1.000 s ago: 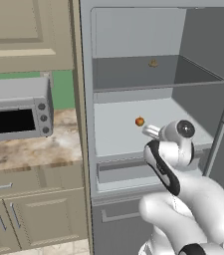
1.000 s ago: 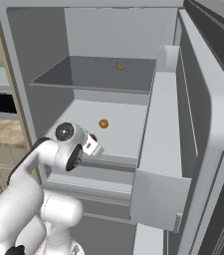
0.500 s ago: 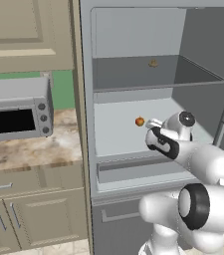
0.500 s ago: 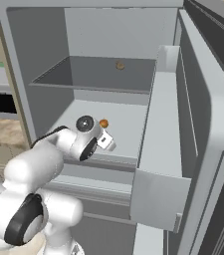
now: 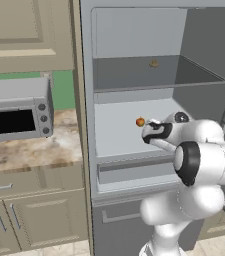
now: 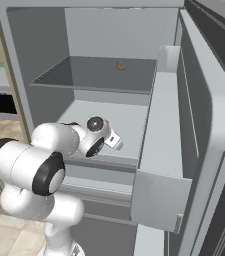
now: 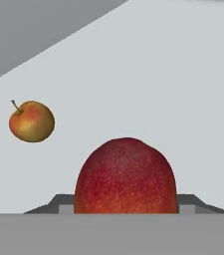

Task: Place the mango in the correct fridge rack based on whether it is a fruit or vegetable. Finally, close the fridge door.

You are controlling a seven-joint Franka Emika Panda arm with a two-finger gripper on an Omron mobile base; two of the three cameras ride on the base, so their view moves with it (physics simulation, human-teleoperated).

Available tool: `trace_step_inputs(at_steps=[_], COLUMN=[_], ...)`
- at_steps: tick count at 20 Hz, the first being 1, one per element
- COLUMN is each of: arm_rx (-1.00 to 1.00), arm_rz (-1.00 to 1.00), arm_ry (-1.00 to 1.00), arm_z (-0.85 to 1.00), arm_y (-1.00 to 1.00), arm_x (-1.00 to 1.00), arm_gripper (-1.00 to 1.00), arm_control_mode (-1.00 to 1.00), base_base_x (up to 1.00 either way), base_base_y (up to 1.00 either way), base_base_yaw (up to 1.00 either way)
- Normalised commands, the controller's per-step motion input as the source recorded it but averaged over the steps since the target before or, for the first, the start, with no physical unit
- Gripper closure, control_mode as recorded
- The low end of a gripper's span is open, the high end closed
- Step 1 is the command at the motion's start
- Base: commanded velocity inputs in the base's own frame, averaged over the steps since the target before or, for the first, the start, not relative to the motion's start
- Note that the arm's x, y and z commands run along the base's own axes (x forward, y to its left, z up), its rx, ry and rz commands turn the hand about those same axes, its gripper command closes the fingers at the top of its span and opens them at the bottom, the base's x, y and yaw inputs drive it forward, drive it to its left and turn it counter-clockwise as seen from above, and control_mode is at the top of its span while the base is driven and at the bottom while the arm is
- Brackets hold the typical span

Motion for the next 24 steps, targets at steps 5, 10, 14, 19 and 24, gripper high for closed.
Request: trace_step_inputs(at_steps=[5, 10, 14, 19, 24], arm_rx=[0.0, 0.0, 0.0, 0.0, 0.0], arm_rz=[0.0, 0.0, 0.01, 0.03, 0.01], arm_ry=[0.0, 0.0, 0.0, 0.0, 0.0], arm_z=[-0.2, -0.02, 0.0, 0.15, 0.58], arm_y=[-0.2, -0.19, -0.07, 0.0, 0.0], arm_x=[0.57, 0.35, 0.08, -0.03, -0.14], arm_gripper=[-1.0, -1.0, -1.0, -1.0, -1.0], arm_control_mode=[-1.0, -1.0, -1.0, -1.0, -1.0], base_base_x=[0.0, 0.0, 0.0, 0.0, 0.0], base_base_y=[0.0, 0.0, 0.0, 0.0, 0.0], base_base_yaw=[0.0, 0.0, 0.0, 0.0, 0.0])
